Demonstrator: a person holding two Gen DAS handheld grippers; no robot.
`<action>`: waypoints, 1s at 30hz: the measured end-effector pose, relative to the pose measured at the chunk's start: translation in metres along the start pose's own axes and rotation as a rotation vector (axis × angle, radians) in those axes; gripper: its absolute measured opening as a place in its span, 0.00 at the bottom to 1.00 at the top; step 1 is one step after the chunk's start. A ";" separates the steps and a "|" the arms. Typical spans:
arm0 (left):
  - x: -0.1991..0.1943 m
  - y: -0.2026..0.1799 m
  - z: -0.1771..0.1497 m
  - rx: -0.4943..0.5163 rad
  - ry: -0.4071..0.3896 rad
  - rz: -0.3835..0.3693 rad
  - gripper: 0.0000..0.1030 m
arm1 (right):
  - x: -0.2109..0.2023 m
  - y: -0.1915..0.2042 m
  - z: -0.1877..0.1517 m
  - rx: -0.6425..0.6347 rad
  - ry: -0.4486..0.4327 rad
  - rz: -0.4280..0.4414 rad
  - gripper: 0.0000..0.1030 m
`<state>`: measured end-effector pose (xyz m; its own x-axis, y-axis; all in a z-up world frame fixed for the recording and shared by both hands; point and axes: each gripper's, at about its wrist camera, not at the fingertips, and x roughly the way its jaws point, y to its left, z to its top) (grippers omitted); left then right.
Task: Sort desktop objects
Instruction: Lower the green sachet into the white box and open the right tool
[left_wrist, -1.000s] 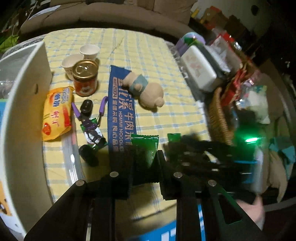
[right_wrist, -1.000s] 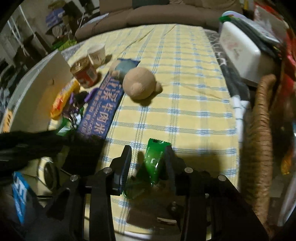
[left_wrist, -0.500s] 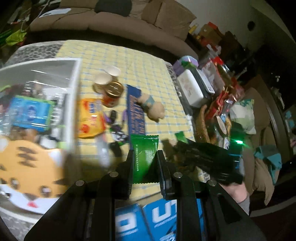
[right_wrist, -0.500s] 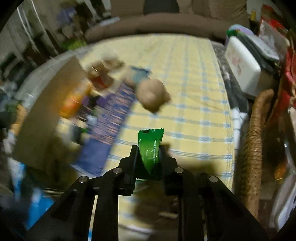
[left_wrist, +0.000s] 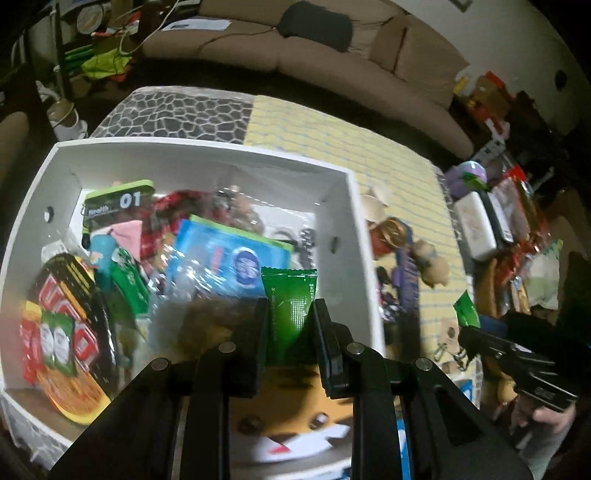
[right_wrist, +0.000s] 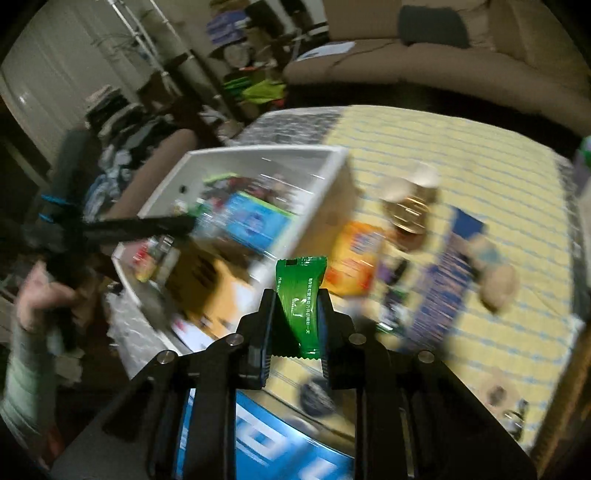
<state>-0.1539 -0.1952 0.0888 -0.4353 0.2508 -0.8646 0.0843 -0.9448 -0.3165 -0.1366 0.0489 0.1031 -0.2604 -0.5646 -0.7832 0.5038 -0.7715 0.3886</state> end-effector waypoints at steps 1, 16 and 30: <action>0.004 0.005 0.006 -0.007 0.002 0.003 0.22 | 0.009 0.009 0.012 -0.005 0.010 0.002 0.19; 0.040 0.038 0.033 -0.050 0.037 0.074 0.47 | 0.127 0.017 0.055 0.134 0.049 -0.021 0.25; -0.018 -0.015 -0.012 0.045 -0.024 -0.014 0.69 | 0.016 0.017 0.024 0.038 -0.042 -0.130 0.52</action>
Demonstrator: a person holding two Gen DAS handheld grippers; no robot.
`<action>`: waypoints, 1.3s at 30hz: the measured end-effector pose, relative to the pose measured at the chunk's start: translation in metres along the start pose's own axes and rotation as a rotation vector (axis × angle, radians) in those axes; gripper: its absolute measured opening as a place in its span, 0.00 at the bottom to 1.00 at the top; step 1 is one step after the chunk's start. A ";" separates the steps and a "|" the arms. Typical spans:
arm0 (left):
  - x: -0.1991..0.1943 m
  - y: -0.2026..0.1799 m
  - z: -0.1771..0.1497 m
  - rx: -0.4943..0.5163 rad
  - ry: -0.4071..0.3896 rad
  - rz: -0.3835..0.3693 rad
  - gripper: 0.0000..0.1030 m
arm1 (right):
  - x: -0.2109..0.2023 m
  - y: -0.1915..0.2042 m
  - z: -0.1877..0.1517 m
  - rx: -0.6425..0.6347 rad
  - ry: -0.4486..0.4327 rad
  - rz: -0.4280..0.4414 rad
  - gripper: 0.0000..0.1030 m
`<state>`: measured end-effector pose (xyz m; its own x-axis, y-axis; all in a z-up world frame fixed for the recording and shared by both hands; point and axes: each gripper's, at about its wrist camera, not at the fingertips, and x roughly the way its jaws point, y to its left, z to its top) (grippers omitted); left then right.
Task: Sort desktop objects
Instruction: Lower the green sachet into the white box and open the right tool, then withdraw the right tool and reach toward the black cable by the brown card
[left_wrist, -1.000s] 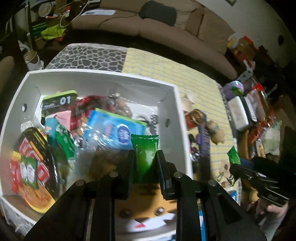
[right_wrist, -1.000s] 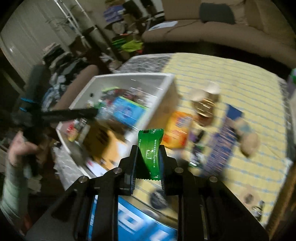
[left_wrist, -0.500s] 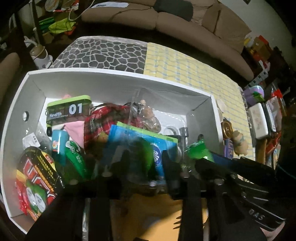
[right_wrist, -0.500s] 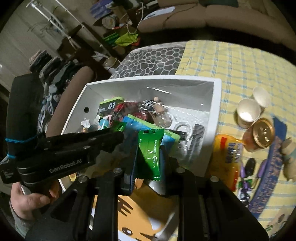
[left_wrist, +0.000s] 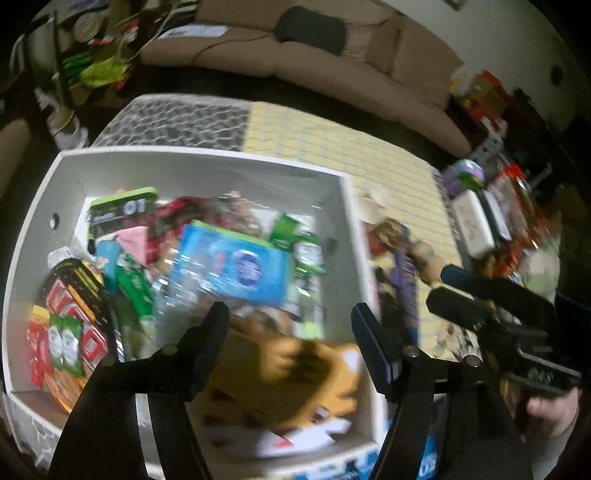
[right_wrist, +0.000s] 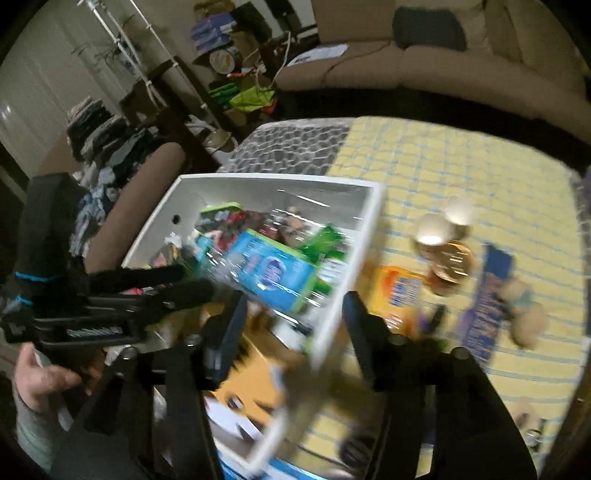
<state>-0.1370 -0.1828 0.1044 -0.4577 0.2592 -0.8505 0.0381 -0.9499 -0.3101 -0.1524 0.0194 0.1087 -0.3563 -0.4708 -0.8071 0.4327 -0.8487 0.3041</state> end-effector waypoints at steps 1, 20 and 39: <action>-0.004 -0.011 -0.006 0.016 -0.002 -0.015 0.69 | -0.011 -0.007 -0.008 -0.006 -0.001 -0.019 0.52; 0.096 -0.214 -0.092 0.336 0.170 -0.209 0.67 | -0.072 -0.196 -0.154 0.184 0.087 -0.237 0.45; 0.212 -0.291 -0.117 0.606 0.374 -0.213 0.55 | -0.099 -0.236 -0.180 0.253 -0.022 -0.126 0.45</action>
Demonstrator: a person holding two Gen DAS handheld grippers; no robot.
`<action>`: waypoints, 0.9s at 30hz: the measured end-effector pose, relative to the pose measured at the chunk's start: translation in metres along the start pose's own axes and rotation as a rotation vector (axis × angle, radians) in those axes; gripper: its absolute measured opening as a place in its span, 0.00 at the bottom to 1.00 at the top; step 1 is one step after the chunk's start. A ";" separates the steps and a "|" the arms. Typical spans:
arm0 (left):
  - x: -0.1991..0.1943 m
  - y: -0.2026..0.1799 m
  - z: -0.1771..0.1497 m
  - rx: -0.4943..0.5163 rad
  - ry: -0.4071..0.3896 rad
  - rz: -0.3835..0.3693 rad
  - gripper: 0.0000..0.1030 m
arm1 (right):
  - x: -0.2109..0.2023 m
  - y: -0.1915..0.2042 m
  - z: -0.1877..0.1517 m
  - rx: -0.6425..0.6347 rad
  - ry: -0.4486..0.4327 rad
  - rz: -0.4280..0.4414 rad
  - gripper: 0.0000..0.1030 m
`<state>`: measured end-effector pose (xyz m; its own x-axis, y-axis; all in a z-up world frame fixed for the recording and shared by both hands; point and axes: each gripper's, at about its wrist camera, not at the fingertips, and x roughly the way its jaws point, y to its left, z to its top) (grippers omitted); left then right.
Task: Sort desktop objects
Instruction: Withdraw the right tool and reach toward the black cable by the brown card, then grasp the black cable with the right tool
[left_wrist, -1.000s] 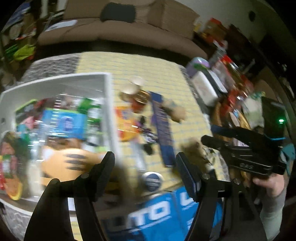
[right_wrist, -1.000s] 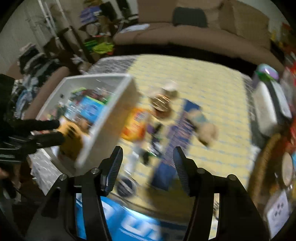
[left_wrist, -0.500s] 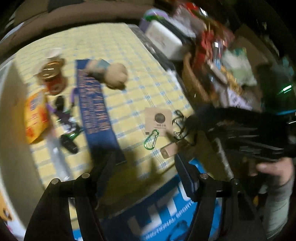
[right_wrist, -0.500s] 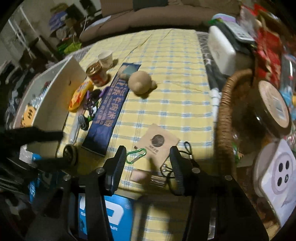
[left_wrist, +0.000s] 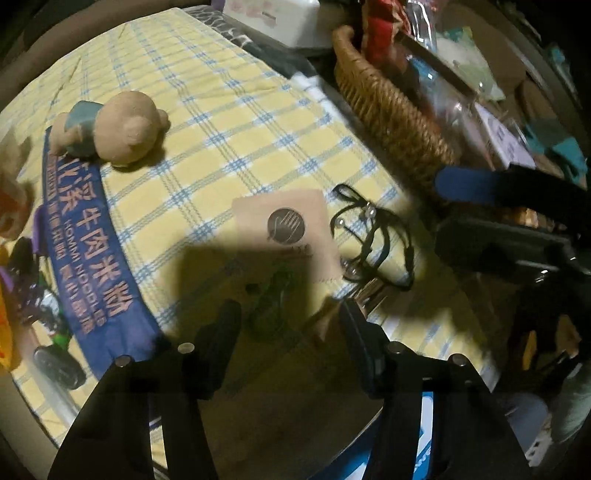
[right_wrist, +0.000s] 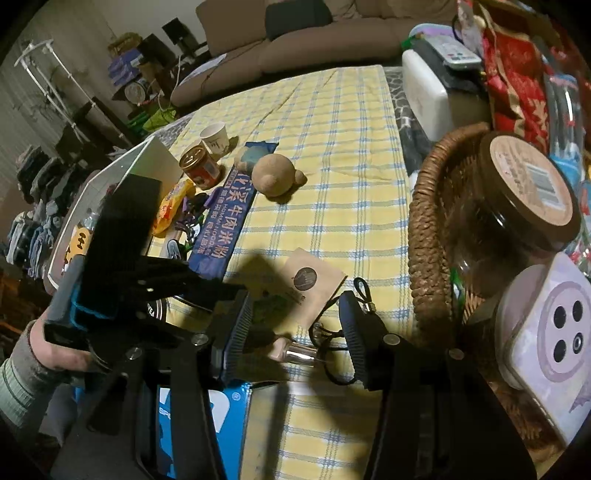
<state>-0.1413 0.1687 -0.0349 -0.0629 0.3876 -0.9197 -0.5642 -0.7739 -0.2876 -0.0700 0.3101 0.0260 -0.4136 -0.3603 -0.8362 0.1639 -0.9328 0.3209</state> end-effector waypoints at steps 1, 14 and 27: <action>0.000 0.001 0.000 -0.006 -0.005 0.001 0.51 | 0.001 -0.003 -0.001 0.004 0.001 0.005 0.45; -0.004 0.029 -0.012 -0.099 -0.014 0.043 0.04 | 0.017 -0.010 -0.012 0.040 0.067 0.061 0.44; -0.024 0.037 -0.031 -0.166 -0.038 0.031 0.05 | 0.084 -0.006 -0.010 0.023 0.187 -0.143 0.30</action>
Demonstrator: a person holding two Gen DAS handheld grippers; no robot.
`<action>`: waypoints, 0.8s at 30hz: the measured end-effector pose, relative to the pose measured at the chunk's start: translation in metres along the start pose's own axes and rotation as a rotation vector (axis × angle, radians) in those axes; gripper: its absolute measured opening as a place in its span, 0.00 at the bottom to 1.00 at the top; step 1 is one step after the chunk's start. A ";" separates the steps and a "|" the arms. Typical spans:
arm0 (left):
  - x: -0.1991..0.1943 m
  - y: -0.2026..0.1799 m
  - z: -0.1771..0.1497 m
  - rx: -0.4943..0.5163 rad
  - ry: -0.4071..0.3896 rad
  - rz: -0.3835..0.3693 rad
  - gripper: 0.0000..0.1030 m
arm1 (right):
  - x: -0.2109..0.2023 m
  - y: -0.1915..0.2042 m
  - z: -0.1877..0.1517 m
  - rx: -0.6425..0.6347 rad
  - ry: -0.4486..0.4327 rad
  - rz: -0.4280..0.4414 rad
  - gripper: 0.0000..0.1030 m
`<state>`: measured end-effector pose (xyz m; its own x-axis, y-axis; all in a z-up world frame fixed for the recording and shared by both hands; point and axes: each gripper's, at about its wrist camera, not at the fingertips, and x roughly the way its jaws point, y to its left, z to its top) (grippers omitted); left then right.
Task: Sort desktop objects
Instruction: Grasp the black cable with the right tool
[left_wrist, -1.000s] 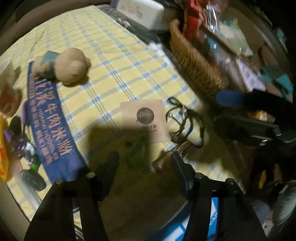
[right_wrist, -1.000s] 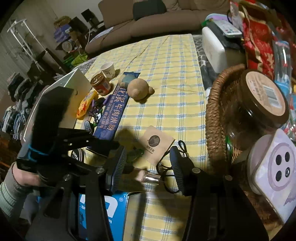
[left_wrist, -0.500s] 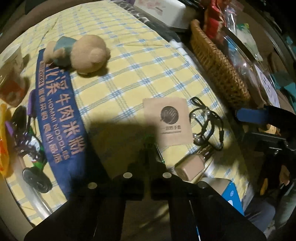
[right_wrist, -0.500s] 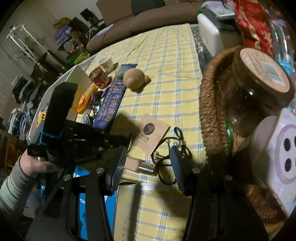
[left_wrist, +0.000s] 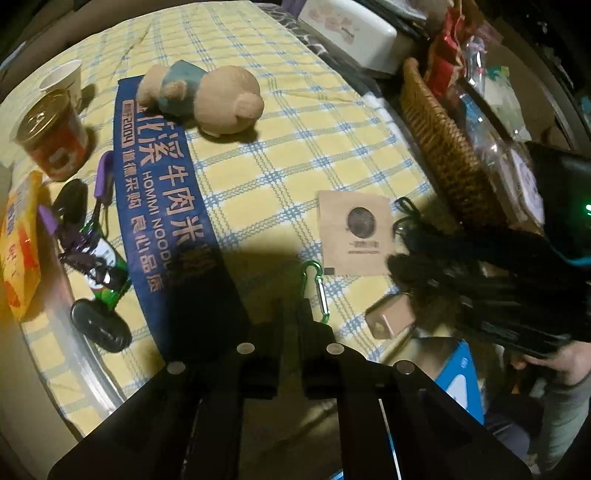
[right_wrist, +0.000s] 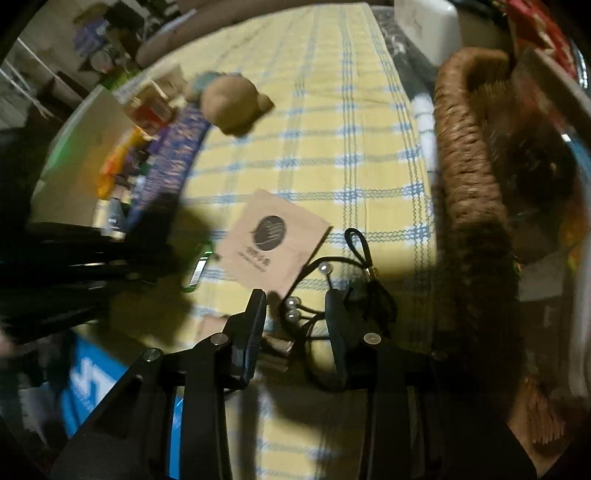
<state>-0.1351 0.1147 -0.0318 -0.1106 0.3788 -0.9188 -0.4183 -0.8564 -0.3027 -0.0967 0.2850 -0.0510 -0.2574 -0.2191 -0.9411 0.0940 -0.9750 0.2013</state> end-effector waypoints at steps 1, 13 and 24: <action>-0.004 0.000 -0.003 -0.005 -0.005 -0.012 0.05 | 0.001 0.002 0.003 -0.001 0.006 -0.012 0.30; -0.036 0.004 0.000 -0.069 -0.081 -0.125 0.28 | -0.030 0.021 0.012 -0.021 -0.086 0.158 0.07; -0.039 -0.026 0.006 0.002 -0.134 -0.164 0.61 | -0.112 0.038 0.024 -0.018 -0.221 0.286 0.07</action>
<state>-0.1254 0.1246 0.0138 -0.1600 0.5566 -0.8152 -0.4425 -0.7787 -0.4448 -0.0876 0.2713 0.0683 -0.4194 -0.4878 -0.7656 0.2091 -0.8726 0.4415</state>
